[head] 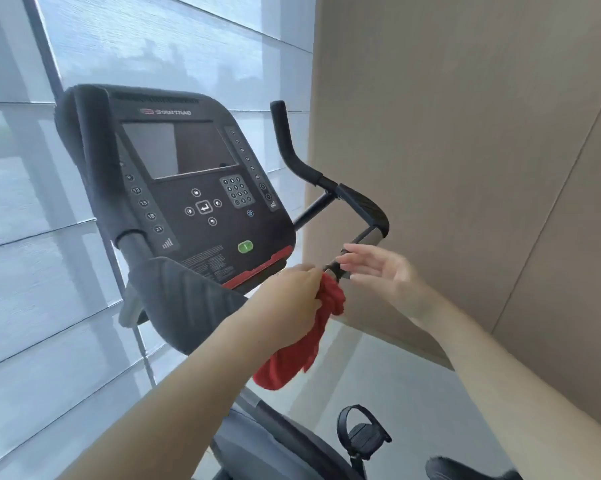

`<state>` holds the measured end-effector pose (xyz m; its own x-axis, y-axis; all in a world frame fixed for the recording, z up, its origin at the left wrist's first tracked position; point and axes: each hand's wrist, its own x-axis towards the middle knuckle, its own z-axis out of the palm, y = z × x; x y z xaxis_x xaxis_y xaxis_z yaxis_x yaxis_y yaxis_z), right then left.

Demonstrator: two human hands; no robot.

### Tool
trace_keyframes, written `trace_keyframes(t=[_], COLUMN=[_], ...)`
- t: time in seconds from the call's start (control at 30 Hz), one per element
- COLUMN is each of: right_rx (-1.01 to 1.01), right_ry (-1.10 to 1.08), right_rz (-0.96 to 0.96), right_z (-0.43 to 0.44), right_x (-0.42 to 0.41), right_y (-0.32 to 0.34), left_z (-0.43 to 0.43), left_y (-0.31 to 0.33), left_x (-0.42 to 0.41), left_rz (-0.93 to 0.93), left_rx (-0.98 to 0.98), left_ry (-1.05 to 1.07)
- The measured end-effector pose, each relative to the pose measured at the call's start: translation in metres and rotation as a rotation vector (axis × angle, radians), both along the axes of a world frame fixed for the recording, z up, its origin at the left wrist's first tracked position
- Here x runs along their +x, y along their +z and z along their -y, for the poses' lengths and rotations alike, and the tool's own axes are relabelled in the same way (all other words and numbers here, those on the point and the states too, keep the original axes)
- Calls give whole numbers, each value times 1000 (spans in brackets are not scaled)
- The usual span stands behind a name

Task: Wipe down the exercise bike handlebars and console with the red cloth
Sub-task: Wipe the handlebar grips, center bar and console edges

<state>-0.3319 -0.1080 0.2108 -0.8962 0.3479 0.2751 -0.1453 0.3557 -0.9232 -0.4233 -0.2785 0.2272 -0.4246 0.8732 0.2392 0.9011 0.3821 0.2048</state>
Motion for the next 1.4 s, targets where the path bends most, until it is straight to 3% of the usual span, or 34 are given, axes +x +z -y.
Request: trace_keyframes(t=[0.23,0.4,0.53,0.77,1.4], right_rx=[513,720,709,684,822], right_ry=[6,48,96,110,-4], right_rz=[123,180,191,189,136], right_z=[-61,-87,-108,-130,-133], right_x=[-19,-53,-72,-79,-79], right_y=[-5,-10,-24,-27,-35], left_z=[-26,-54,-87,-112,-51], left_y=[-31,-31,-34,-34,-33], left_x=[23,17,10,-8,9], left_rz=[-103,-215,-279,-230,-179], left_rx=[57,9,-7,27,27], left_ry=[406,586,591,522,537])
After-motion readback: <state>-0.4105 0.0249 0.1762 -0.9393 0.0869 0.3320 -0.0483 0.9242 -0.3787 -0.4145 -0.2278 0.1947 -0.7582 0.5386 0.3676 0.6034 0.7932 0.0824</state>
